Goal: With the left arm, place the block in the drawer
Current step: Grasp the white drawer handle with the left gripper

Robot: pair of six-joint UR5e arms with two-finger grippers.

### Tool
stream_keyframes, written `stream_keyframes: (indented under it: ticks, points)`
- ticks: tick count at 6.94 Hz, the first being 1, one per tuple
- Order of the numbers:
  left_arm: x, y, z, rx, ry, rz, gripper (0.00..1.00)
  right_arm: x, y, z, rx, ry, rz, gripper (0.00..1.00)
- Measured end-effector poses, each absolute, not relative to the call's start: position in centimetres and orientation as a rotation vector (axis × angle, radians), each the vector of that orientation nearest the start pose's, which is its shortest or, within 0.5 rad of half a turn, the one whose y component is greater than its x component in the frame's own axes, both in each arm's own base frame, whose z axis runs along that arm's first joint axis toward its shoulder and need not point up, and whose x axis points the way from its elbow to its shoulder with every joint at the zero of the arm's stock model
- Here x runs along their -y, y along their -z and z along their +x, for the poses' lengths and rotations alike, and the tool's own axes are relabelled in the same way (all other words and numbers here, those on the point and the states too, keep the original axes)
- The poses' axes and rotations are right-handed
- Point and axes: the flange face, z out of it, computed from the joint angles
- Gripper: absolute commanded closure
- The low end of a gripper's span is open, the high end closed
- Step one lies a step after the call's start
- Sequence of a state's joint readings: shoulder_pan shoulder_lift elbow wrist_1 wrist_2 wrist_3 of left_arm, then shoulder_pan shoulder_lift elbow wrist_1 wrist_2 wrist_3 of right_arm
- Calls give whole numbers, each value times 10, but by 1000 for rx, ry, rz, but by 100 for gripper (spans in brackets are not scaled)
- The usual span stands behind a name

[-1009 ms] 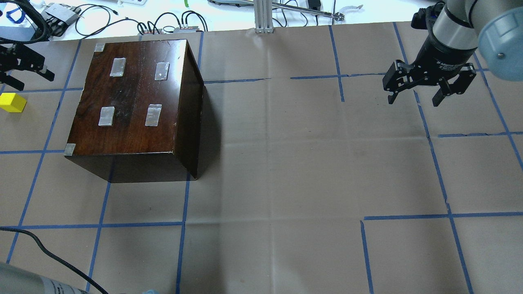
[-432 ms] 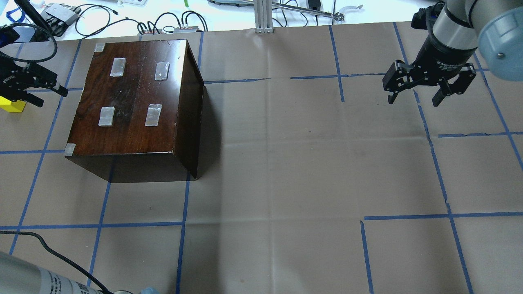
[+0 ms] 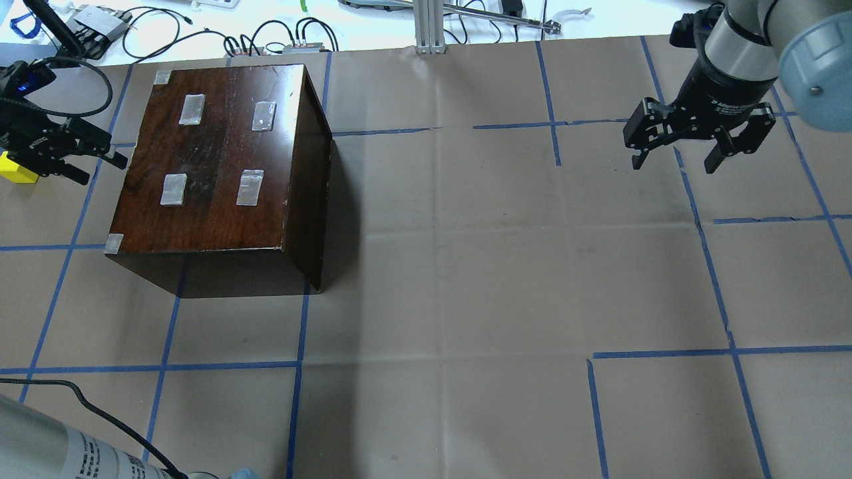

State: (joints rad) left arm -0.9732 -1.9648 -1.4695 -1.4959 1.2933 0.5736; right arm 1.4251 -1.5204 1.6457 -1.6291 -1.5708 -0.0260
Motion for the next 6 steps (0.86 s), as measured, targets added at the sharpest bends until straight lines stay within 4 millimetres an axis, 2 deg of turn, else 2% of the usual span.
stream_keyframes:
  ticks: [4,6]
  points:
    - [597,-286,212,-3473,-9,-87,2,517,-432,59,-3128,-105,187,0]
    - [600,-277,216,-3464,10,-84,2,517,-432,59,-3129,-103,187,0]
